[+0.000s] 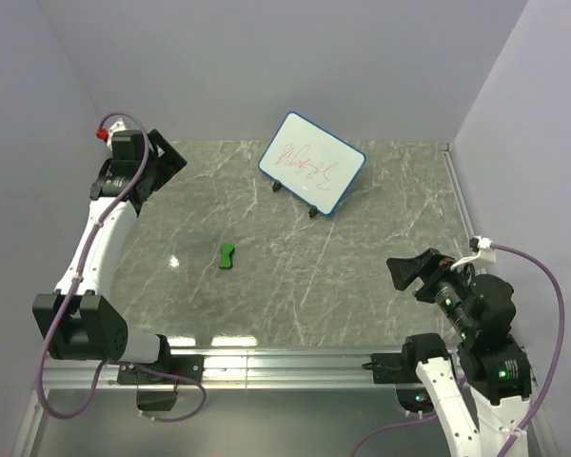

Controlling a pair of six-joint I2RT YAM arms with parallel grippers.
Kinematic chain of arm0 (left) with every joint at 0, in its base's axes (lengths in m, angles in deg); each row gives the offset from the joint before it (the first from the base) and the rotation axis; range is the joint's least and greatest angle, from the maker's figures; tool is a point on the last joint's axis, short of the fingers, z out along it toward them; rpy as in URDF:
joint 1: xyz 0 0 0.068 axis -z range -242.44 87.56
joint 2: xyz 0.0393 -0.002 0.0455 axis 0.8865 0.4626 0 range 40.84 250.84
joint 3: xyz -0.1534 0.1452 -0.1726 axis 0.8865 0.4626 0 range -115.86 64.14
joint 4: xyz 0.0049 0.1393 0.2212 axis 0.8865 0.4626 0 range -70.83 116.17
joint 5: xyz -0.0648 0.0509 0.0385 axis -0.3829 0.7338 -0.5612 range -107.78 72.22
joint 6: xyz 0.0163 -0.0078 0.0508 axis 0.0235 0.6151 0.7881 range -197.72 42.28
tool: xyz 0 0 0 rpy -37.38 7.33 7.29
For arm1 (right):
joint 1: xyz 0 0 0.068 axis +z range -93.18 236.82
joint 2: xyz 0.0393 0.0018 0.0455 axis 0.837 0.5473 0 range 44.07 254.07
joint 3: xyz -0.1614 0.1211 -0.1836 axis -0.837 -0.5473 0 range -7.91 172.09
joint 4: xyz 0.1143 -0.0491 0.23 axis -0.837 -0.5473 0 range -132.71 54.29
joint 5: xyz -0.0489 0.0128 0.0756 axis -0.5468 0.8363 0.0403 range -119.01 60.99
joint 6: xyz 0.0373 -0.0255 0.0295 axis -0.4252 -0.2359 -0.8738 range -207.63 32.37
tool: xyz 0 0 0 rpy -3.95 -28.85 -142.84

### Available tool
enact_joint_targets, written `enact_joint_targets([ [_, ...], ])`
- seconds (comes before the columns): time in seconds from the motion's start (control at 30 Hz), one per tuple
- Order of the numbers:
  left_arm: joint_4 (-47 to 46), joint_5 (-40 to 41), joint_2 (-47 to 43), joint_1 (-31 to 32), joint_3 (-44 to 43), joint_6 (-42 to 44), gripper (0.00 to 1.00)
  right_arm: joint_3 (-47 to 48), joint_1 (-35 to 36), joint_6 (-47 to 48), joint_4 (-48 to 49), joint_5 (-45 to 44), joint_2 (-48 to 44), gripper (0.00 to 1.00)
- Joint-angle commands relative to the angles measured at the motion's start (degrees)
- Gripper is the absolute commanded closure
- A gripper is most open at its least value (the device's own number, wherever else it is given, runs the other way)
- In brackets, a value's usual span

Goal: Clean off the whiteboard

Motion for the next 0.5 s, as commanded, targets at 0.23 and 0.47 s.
enact_joint_targets([
  [0.23, 13.1, -2.1, 2.8, 7.2, 2.5, 1.6, 0.01, -0.5, 0.2, -2.7, -1.6, 5.5, 1.4, 0.09],
  [0.47, 18.4, 6.7, 7.0, 23.7, 7.7, -8.8, 0.06, -3.4, 0.2, -3.1, -2.3, 4.2, -2.1, 0.09],
])
